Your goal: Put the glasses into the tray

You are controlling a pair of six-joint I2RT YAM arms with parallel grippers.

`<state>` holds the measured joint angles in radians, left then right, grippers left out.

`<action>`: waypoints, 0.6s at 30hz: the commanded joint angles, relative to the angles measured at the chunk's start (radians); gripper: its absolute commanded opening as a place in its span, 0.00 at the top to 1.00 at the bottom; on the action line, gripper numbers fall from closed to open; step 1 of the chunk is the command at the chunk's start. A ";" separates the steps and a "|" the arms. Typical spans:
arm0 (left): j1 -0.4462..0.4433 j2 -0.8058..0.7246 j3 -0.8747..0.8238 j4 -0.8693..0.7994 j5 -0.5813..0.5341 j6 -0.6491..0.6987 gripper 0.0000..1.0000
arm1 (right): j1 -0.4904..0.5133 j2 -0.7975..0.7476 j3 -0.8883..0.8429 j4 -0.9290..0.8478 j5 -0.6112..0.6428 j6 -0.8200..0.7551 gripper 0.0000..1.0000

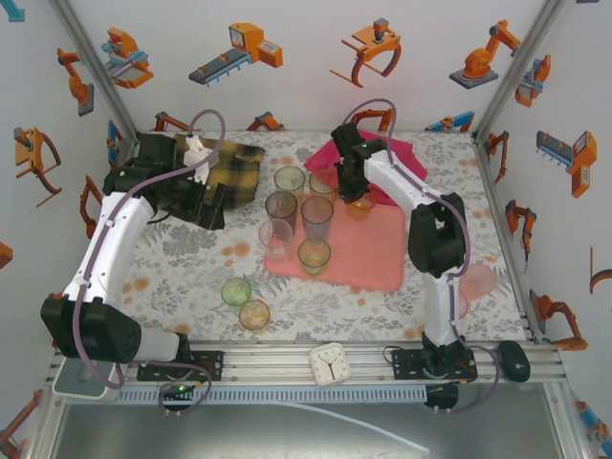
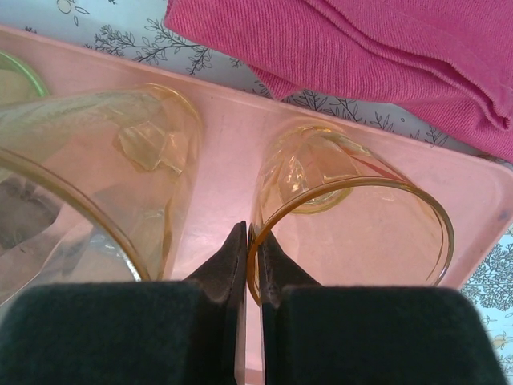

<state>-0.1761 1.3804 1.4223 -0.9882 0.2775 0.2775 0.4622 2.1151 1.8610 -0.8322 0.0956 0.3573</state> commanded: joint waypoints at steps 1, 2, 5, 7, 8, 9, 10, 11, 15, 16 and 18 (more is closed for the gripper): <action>0.003 0.006 0.017 -0.021 0.003 0.003 0.03 | -0.006 0.004 0.023 0.000 -0.005 -0.015 0.90; 0.003 0.006 0.017 -0.021 0.002 0.003 0.03 | -0.007 0.004 0.021 0.002 -0.007 -0.017 0.90; 0.003 0.005 0.017 -0.021 0.002 0.003 0.03 | -0.007 0.004 0.023 0.005 -0.013 -0.016 0.87; 0.003 0.004 0.018 -0.023 0.002 0.004 0.03 | -0.008 0.001 0.022 0.005 -0.013 -0.015 0.86; 0.003 0.005 0.018 -0.022 0.003 0.003 0.03 | -0.007 0.001 0.021 0.004 -0.011 -0.016 0.86; 0.003 0.006 0.018 -0.022 0.003 0.003 0.03 | -0.007 -0.001 0.021 0.004 -0.013 -0.016 0.85; 0.003 0.005 0.020 -0.022 0.004 0.003 0.03 | -0.007 -0.002 0.021 0.005 -0.014 -0.017 0.84; 0.003 0.006 0.020 -0.022 0.004 0.002 0.03 | -0.008 -0.001 0.021 0.004 -0.014 -0.018 0.83; 0.003 0.006 0.022 -0.024 0.005 0.003 0.03 | -0.007 -0.002 0.020 0.004 -0.019 -0.021 0.80; 0.003 0.006 0.023 -0.025 0.005 0.002 0.03 | -0.007 -0.002 0.020 0.004 -0.020 -0.021 0.80; 0.003 0.005 0.023 -0.025 0.005 0.002 0.03 | -0.008 -0.002 0.020 0.004 -0.022 -0.021 0.79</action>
<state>-0.1761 1.3804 1.4227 -0.9890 0.2775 0.2771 0.4610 2.1159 1.8610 -0.8314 0.0875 0.3470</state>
